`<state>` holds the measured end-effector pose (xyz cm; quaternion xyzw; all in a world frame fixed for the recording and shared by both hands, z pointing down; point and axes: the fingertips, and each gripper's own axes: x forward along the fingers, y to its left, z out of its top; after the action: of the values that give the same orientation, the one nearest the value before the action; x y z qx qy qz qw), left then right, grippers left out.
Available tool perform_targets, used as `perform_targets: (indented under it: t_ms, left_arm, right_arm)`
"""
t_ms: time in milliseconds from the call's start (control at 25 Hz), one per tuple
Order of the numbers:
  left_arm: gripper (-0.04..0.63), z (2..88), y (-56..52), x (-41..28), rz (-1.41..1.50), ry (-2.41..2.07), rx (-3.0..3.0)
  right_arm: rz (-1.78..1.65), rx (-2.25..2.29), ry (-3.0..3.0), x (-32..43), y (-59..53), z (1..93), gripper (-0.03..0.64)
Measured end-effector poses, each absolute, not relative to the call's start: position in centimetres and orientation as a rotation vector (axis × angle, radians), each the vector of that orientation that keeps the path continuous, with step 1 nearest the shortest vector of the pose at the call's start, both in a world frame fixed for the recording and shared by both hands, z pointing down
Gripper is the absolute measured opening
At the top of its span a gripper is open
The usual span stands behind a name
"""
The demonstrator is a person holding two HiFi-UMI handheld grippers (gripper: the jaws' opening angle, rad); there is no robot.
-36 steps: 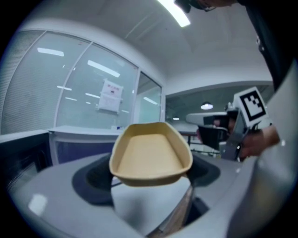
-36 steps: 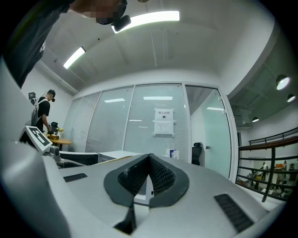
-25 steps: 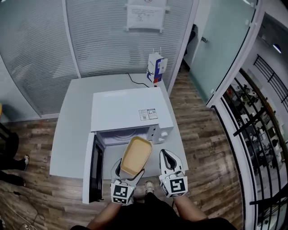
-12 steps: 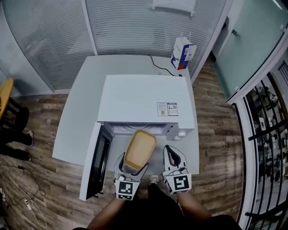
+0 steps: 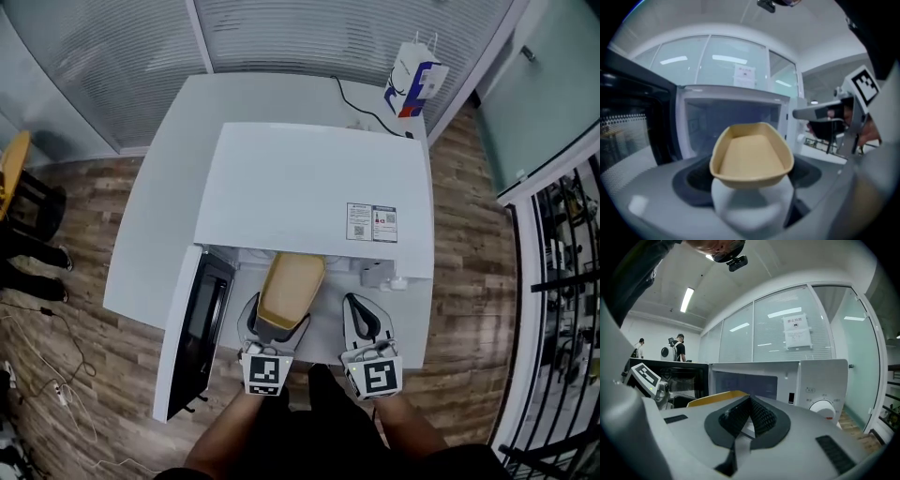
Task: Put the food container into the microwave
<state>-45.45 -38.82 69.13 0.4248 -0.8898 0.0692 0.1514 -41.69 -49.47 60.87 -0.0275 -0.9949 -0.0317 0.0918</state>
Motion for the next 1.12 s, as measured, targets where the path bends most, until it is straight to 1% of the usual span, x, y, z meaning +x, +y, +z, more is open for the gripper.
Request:
perform_targets:
  t_ms: [400, 720, 1040, 1120]
  left_arm:
    - [0.474, 71.2, -41.8, -51.4, 0.194, -2.600, 1.063]
    - [0.477, 71.8, -43.5, -56.5, 0.245, -2.658, 0.907]
    - [0.483, 72.8, -45.1, -58.3, 0.262, -2.636, 0.856]
    - [0.498, 73.2, -45.5, -58.4, 0.270, -2.614, 0.853]
  right_arm:
    - [-0.061, -0.266, -2.922, -43.9, -48.1, 64.7, -0.002]
    - [0.009, -0.299, -2.888, -45.0, -49.2, 66.4, -0.002]
    - [0.027, -0.297, -2.877, -45.0, -50.1, 66.6, -0.002]
    - [0.020, -0.305, -2.873, -44.8, -50.0, 66.6, -0.002]
